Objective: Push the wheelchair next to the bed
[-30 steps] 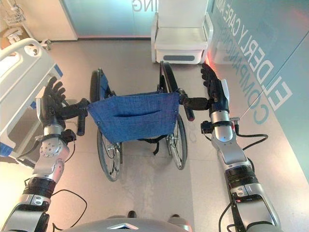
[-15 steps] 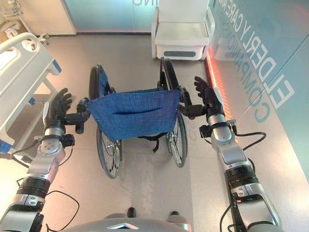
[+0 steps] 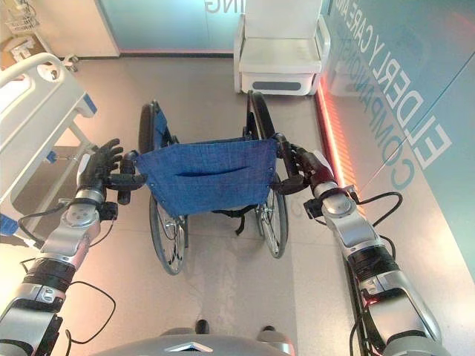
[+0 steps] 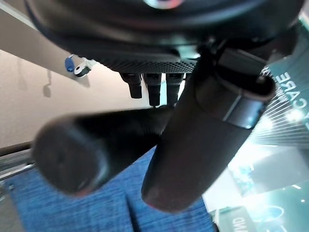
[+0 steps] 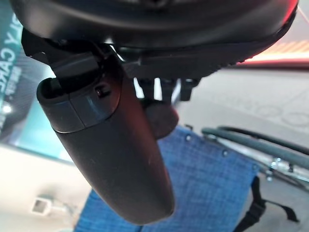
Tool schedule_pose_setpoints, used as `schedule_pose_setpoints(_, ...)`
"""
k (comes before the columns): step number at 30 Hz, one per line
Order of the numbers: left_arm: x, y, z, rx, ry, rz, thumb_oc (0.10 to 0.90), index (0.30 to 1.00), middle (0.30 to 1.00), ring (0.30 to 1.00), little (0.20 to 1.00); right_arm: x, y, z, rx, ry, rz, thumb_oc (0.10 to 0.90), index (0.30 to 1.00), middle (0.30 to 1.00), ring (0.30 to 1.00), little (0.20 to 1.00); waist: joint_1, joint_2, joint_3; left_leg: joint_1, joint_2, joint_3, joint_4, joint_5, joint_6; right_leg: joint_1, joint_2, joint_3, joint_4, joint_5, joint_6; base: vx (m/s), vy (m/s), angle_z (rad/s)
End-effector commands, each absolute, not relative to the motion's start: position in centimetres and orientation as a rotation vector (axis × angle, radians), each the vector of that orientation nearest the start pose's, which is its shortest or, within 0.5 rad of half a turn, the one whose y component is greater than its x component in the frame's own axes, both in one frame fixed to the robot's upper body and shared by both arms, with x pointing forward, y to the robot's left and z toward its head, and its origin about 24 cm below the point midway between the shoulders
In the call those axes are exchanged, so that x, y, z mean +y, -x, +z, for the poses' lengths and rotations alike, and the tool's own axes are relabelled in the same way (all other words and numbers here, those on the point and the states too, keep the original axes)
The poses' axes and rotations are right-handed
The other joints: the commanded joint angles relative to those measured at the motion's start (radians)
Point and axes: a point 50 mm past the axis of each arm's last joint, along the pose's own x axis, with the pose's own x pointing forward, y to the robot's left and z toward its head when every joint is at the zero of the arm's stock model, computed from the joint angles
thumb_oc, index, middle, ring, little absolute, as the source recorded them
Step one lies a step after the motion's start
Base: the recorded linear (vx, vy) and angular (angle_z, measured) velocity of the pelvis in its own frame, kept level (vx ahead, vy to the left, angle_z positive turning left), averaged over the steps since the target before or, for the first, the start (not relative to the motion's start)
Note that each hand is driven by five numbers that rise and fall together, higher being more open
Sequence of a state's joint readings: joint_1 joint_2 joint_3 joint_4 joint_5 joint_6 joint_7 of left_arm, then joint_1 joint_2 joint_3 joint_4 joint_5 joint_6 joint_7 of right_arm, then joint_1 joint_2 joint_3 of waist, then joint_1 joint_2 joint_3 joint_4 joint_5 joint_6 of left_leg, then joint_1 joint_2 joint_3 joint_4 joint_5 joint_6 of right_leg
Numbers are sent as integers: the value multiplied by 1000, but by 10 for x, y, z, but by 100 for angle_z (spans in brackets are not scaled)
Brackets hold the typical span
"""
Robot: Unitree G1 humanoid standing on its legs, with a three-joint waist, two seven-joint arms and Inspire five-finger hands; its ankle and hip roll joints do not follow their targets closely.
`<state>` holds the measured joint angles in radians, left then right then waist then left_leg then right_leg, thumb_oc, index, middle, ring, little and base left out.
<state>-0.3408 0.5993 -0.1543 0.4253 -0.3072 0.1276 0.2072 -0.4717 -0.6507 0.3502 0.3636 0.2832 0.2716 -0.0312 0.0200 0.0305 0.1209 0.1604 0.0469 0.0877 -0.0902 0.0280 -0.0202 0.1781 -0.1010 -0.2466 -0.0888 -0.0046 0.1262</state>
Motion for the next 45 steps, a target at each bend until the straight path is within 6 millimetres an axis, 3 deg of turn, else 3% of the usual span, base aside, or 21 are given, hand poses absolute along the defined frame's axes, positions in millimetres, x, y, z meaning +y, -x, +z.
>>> schedule_pose_setpoints(1, 309, -317, 76, 290, -550, 313, 800, 900, 900, 900, 900, -220, -359, 142, 53, 544, 68, 800, 900, 900, 900, 900, 23, -36, -36, 1, -91, 20, 5, -59, 26, -19, 53, -10, 49, -36, -50, -4, -8, 4)
schedule_pose_setpoints(5, 314, -321, 81, 327, -559, 302, 800, 900, 900, 900, 900, -221, -366, 155, 44, 534, 41, 800, 900, 900, 900, 900, 26, -33, -36, 2, -91, 20, 7, -59, 26, -16, 52, -12, 47, -35, -49, -1, -2, 3)
schedule_pose_setpoints(14, 326, -325, 127, 205, -639, 316, 800, 900, 900, 900, 900, -216, -365, 186, -59, 508, 48, 800, 900, 900, 900, 900, 35, -28, -37, 1, -97, 10, 8, -60, 30, -10, 54, -12, 42, -38, -52, 0, 0, 0)
schedule_pose_setpoints(23, 335, -305, 128, 208, -716, 316, 800, 900, 900, 900, 900, -221, -349, 193, -79, 575, 78, 800, 900, 900, 900, 900, 47, -37, -31, 0, -101, -2, 7, -61, 36, -8, 54, -17, 43, -42, -51, 0, 0, 0)
schedule_pose_setpoints(26, 335, -304, 127, 222, -724, 309, 800, 900, 900, 900, 900, -221, -350, 191, -50, 609, 85, 800, 900, 900, 900, 900, 48, -39, -31, -1, -101, -2, 6, -60, 36, -8, 55, -18, 41, -42, -51, 0, 0, 0)
schedule_pose_setpoints(37, 331, -309, 102, 413, -749, 257, 800, 900, 900, 900, 900, -219, -363, 148, 268, 671, 175, 800, 900, 900, 900, 900, 67, -45, -34, -2, -99, -6, 3, -51, 32, -6, 53, -34, 44, -39, -51, 0, 0, 0)
schedule_pose_setpoints(45, 334, -316, 91, 527, -745, 286, 800, 900, 900, 900, 900, -223, -374, 141, 375, 657, 150, 800, 900, 900, 900, 900, 72, -45, -34, -2, -103, -8, 7, -50, 32, -6, 51, -37, 51, -39, -52, 6, 3, 3)
